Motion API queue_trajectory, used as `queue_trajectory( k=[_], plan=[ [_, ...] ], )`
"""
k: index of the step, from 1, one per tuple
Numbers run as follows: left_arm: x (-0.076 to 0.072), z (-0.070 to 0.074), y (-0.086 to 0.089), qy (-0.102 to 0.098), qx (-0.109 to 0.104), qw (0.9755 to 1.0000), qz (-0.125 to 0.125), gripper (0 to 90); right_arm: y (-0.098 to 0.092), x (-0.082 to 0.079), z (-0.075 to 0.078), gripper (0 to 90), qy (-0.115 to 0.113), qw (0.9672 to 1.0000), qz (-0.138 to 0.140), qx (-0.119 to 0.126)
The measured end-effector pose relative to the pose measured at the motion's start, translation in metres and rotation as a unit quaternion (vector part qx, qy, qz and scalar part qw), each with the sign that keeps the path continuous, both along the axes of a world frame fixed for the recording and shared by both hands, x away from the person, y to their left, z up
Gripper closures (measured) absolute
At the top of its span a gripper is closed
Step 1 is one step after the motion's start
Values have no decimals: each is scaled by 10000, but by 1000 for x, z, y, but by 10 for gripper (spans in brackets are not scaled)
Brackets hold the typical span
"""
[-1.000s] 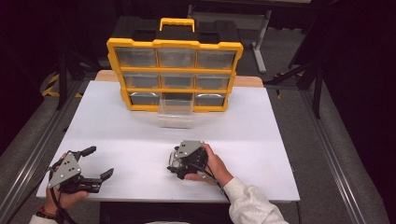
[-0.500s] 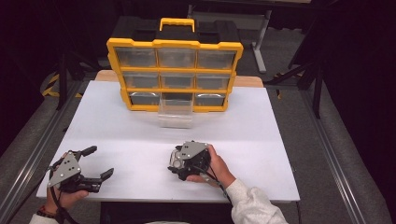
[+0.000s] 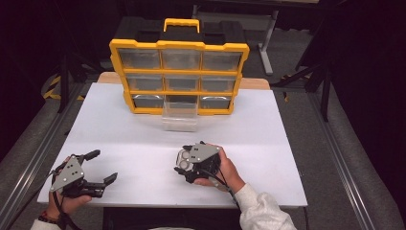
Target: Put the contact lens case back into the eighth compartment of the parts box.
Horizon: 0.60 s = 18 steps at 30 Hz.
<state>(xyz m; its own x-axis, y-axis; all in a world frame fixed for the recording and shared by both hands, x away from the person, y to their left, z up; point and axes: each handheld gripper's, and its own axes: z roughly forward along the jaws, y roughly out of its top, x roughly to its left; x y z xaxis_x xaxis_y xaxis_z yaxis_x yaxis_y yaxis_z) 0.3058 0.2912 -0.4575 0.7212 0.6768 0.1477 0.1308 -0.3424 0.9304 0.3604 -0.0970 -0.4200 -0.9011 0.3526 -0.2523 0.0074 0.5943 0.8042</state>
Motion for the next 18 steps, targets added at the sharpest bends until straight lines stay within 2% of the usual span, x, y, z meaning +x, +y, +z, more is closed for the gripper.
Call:
queue_trajectory(
  k=[5,12,18],
  plan=[
    [0,0,1,-17,2,10000,9,60,-6,0,8,275,-165,9998,-69,77],
    [-2,1,2,-83,12,10000,31,61,-16,4,19,275,-322,9986,-326,263],
    [-2,2,2,-90,4,10000,27,66,-21,7,24,275,-457,9974,-464,311]
  ],
)
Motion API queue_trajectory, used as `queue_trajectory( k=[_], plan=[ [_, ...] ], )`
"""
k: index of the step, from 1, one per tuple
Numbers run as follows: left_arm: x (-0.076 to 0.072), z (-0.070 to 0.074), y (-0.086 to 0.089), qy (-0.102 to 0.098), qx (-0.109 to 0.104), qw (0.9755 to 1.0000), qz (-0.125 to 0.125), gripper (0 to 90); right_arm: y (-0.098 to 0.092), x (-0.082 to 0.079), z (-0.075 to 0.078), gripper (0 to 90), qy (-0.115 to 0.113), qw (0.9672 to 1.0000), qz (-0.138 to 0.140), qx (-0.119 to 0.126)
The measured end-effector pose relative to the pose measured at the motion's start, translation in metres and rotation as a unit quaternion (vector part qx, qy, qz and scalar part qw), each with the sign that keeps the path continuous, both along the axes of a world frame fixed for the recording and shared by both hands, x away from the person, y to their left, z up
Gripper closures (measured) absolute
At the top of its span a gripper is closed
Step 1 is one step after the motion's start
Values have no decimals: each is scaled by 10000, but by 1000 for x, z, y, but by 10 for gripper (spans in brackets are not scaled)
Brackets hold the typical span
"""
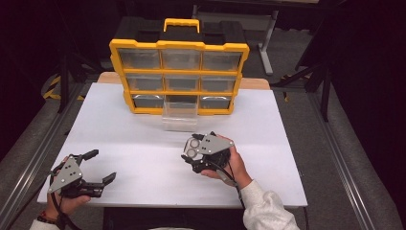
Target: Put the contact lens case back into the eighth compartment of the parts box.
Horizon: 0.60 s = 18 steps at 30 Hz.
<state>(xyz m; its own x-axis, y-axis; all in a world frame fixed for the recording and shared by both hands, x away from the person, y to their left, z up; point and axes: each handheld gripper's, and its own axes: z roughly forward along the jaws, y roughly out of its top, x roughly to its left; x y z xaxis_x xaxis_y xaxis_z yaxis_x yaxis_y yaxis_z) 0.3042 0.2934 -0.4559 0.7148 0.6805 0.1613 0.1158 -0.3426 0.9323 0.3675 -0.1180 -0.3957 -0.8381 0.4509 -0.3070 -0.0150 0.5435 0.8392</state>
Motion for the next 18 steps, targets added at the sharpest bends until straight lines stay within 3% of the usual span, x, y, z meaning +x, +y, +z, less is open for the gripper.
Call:
queue_trajectory(
  k=[7,18],
  plan=[
    [0,0,0,18,2,10000,10,62,-7,9,12,275,-170,9996,-191,104],
    [1,-1,-1,34,-32,10000,-10,63,-8,42,31,275,-267,9980,-526,208]
  ],
)
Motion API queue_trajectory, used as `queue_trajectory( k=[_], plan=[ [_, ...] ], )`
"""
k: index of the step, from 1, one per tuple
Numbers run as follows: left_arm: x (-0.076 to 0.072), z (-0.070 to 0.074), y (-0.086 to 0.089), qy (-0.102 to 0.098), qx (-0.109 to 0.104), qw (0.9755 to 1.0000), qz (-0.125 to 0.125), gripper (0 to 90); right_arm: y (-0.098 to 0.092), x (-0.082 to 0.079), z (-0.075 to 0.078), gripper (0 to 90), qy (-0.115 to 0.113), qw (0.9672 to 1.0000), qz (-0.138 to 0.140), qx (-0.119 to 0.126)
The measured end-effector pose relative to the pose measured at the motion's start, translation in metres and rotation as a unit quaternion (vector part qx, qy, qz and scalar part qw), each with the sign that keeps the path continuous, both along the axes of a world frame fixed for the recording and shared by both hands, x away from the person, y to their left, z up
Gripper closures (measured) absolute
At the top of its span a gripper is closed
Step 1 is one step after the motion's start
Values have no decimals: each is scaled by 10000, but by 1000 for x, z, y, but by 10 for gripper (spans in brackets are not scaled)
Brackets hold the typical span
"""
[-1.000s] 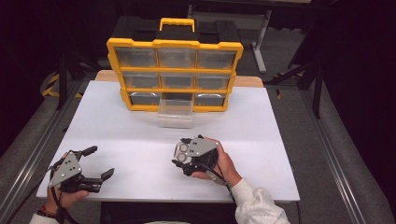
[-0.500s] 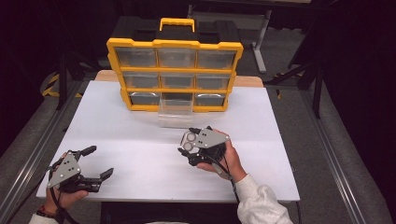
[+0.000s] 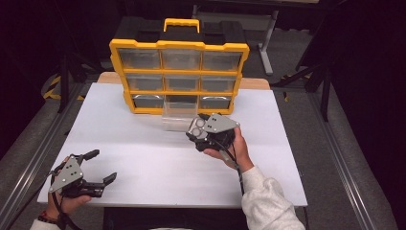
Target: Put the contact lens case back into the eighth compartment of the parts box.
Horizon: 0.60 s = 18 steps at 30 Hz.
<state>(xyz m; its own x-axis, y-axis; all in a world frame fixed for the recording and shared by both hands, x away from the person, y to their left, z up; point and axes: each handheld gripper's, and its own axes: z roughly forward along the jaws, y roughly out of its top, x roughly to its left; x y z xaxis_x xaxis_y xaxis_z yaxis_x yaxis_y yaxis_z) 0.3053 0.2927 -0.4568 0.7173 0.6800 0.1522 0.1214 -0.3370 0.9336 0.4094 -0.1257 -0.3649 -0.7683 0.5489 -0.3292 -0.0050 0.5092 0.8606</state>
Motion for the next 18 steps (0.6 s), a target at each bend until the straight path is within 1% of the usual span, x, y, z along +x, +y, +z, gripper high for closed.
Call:
queue_trajectory(
  k=[1,2,5,8,10,11,12,15,17,18],
  plan=[
    [0,0,0,-2,7,10000,-6,63,0,0,0,275,0,10000,0,0],
    [0,0,0,-11,18,10000,-15,64,1,5,3,275,12,10000,-35,14],
    [0,0,-1,14,8,10000,-34,65,3,9,5,275,-31,9999,-89,-57],
    [0,0,0,28,2,10000,-43,65,5,17,9,275,-59,9999,-148,-46],
    [0,0,0,30,-1,10000,-45,65,6,22,10,275,-41,9998,-185,-55],
    [0,-1,-1,35,-5,10000,-50,65,7,29,11,275,-23,9997,-257,-49],
    [0,-1,-1,35,-5,10000,-50,65,7,29,11,275,-23,9997,-257,-49],
    [0,-1,0,40,-1,10000,-58,65,9,38,11,275,27,9993,-369,-57],
    [1,-1,0,37,6,10000,-54,66,9,42,11,275,56,9992,-390,-20],
    [1,-1,-1,39,3,10000,-55,66,11,47,12,275,56,9989,-475,-22]
  ],
)
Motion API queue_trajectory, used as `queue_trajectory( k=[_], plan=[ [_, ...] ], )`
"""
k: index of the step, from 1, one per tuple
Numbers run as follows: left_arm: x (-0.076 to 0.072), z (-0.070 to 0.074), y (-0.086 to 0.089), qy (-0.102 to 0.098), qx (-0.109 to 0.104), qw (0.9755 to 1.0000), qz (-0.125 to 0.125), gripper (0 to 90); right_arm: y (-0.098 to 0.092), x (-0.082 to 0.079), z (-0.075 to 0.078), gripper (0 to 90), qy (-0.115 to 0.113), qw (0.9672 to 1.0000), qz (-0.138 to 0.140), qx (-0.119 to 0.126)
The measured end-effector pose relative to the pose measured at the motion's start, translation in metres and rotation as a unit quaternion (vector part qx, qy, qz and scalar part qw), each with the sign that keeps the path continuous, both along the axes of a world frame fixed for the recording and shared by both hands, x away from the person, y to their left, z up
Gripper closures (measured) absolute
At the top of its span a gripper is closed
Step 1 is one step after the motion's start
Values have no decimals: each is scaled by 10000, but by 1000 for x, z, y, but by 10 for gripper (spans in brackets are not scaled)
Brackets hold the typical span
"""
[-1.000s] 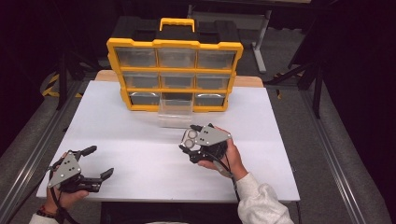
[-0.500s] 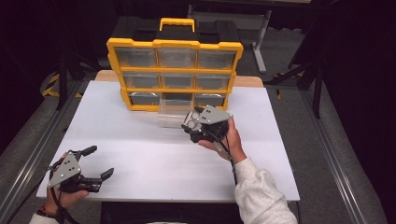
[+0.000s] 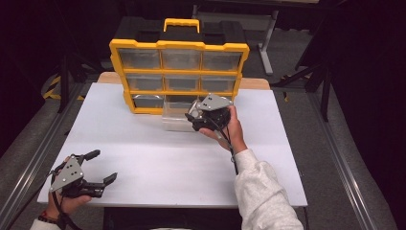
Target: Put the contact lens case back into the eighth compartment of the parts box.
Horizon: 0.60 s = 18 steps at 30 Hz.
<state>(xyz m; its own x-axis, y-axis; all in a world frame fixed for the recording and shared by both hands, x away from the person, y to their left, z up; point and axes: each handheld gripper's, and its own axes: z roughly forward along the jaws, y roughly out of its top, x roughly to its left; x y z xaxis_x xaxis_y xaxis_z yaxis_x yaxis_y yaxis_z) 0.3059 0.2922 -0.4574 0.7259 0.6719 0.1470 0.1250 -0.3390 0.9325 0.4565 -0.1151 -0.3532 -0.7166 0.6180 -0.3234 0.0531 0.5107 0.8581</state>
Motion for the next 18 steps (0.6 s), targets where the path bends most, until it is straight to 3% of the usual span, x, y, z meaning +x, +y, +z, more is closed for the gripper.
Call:
queue_trajectory(
  k=[18],
  plan=[
    [0,0,-2,3,-7,10000,-28,68,21,28,-8,274,74,9993,-366,-46]
  ],
)
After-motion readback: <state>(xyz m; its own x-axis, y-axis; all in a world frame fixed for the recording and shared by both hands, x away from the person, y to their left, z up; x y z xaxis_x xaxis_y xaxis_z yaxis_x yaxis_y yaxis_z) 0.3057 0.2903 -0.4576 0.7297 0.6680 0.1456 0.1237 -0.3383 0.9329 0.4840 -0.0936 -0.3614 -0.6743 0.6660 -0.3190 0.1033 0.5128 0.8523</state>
